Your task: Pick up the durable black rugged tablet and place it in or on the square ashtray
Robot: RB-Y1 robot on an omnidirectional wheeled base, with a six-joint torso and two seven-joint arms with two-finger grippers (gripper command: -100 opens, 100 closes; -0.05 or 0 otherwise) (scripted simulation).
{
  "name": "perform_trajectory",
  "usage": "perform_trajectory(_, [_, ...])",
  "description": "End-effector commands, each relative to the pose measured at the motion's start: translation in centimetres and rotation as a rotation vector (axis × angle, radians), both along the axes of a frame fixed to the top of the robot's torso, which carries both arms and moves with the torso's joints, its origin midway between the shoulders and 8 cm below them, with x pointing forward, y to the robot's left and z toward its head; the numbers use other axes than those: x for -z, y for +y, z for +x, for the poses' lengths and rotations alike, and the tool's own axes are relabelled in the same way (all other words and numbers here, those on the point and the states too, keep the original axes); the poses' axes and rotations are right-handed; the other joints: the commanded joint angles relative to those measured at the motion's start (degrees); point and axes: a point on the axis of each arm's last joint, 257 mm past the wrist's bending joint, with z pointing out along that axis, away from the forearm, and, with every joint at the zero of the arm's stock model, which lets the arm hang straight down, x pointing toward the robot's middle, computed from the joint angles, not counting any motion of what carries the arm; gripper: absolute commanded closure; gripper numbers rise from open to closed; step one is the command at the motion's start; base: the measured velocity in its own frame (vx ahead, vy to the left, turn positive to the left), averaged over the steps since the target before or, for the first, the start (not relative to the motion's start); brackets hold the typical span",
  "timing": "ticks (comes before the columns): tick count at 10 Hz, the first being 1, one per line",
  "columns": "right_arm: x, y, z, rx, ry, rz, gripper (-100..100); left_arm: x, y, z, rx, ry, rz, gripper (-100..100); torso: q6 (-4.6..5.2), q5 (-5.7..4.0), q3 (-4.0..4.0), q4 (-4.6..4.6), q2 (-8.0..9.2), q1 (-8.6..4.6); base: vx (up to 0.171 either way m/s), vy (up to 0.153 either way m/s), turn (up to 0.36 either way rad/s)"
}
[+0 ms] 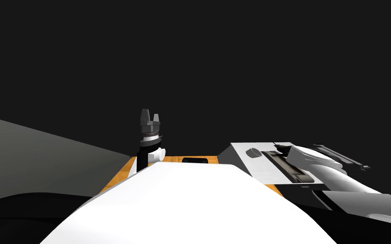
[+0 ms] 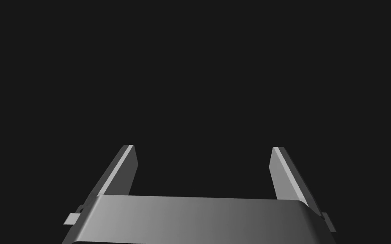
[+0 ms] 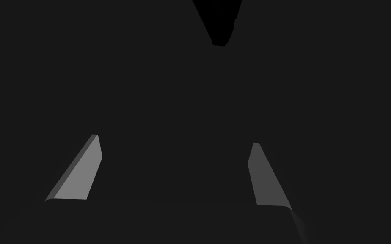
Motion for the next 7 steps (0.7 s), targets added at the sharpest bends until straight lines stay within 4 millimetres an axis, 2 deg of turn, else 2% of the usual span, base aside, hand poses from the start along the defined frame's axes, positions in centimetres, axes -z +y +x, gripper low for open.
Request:
perform_trajectory(1, [0.0, 0.0, 0.0, 0.0, 0.0, 0.0, -100, 0.0, 0.0, 0.0, 0.0, 0.0, 0.0, 0, 0.0, 0.0, 0.0, 0.0, 0.0, 0.0, 0.006, 0.007, -0.004])
perform_trajectory(2, [0.06, 0.0, -0.01, 0.0, 0.0, 0.001, 0, 0.0, 0.0, 0.0, 0.0, 0.0, 0.0, 0, 0.0, 0.0, 0.02, 0.01, 0.03, -0.03, 0.0, 0.0, 0.0])
perform_trajectory(7, [0.05, 0.01, -0.01, 0.0, 0.0, 0.001, 0, 0.0, 0.0, 0.0, 0.0, 0.0, 0.0, 0, 0.0, -0.01, 0.04, 0.02, 0.07, -0.07, 0.0, 0.0, 0.0])
